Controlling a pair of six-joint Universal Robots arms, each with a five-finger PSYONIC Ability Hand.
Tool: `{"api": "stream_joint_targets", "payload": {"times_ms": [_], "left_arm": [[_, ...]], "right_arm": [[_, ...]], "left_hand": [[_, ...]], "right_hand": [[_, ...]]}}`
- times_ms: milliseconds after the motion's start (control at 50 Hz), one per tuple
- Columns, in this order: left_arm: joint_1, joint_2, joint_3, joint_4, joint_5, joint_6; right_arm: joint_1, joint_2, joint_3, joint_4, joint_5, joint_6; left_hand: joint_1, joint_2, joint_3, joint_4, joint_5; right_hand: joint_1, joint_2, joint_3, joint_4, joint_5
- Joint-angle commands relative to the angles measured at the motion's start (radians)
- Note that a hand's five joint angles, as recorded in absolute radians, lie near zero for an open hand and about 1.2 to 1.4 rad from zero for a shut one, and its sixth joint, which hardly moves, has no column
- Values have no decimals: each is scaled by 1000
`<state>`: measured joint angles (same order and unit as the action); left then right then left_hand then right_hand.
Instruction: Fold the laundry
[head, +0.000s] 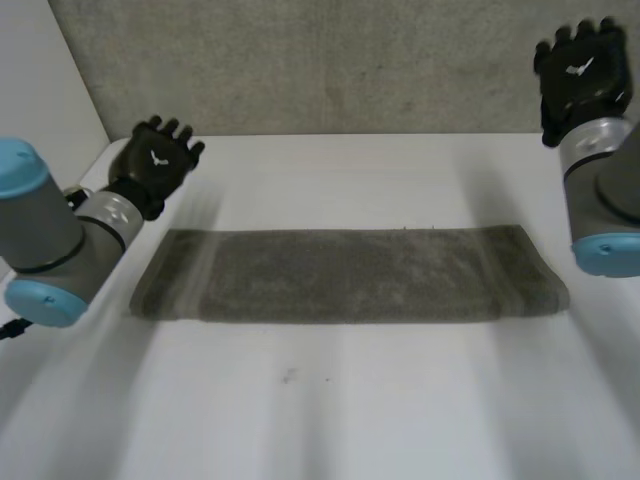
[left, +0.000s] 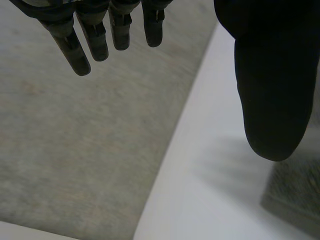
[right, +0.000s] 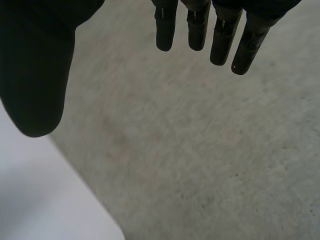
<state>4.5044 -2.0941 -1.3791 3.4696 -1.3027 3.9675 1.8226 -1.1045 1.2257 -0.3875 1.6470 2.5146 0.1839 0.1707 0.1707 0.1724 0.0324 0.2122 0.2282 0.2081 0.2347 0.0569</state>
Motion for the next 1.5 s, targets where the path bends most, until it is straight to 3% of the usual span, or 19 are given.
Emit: {"api": "stream_joint_targets", "payload": {"times_ms": [20, 100, 140, 160, 200, 260, 360, 580, 860, 980, 1020, 1200, 1240, 1340, 1420, 1500], "left_arm": [[-1, 213, -118, 2, 0, -250], [-2, 287, -173, 2, 0, -386], [-4, 366, -243, 5, 0, -511], [-4, 367, -244, 5, 0, -511], [-4, 429, -328, 14, 2, -621], [-5, 462, -402, 40, -4, -692], [-7, 465, -484, 104, -39, -703], [-8, 439, -537, 157, -69, -702], [-7, 442, -572, 187, -66, -702], [-5, 447, -571, 191, -66, -702], [-5, 448, -571, 189, -66, -702], [-5, 453, -583, 191, -64, -702], [-5, 454, -586, 192, -64, -702], [-7, 457, -587, 192, -66, -702], [-7, 457, -587, 192, -66, -702], [-8, 457, -587, 191, -66, -702]], "right_arm": [[-17, -155, 121, 88, -61, 119], [-48, -230, 169, 328, -128, 118], [-54, -232, 175, 420, -142, 116], [-54, -232, 175, 421, -142, 116], [-66, -230, 196, 572, -147, 124], [-91, -230, 254, 608, -156, 115], [-123, -229, 352, 520, -170, 98], [-193, -83, 527, 219, -233, -5], [-221, 0, 518, 159, -243, -39], [-224, 29, 509, 114, -243, -39], [-233, 29, 506, 87, -242, -39], [-279, 29, 479, 65, -187, -123], [-342, 40, 453, 64, -86, -251], [-437, 32, 401, 58, 20, -410], [-431, 20, 382, 32, 5, -398], [-314, -81, 373, -2, -41, -275]], "left_hand": [[-9, 4, 4, 2, -32], [-9, 4, 4, 2, -32], [-9, 4, 4, 2, -32], [-9, 4, 4, 2, -32], [-9, 4, 4, 2, -32], [-9, 4, 4, 2, -32], [-9, 4, 4, 2, -32], [-9, 4, 4, 2, -32], [-9, 4, 4, 2, -32], [-9, 4, 4, 2, -32], [-9, 4, 4, 2, -32], [-9, 4, 4, 2, -32], [-9, 4, 4, 2, -32], [-9, 4, 4, 2, -32], [-9, 4, 4, 2, -32], [-9, 4, 4, 2, -32]], "right_hand": [[-38, -54, -34, -60, -57], [-38, -54, -34, -60, -57], [-38, -54, -34, -60, -57], [-38, -54, -34, -60, -57], [-38, -54, -34, -60, -57], [-5, -21, 0, -27, -24], [178, 162, 182, 155, 158], [190, 174, 194, 167, 171], [357, 341, 361, 335, 338], [695, 679, 699, 672, 676], [1182, 1166, 1186, 1159, 1163], [1184, 1168, 1188, 1162, 1165], [1184, 1168, 1188, 1162, 1165], [1184, 1168, 1188, 1162, 1165], [1184, 1168, 1188, 1162, 1165], [1184, 1168, 1188, 1162, 1165]]}}
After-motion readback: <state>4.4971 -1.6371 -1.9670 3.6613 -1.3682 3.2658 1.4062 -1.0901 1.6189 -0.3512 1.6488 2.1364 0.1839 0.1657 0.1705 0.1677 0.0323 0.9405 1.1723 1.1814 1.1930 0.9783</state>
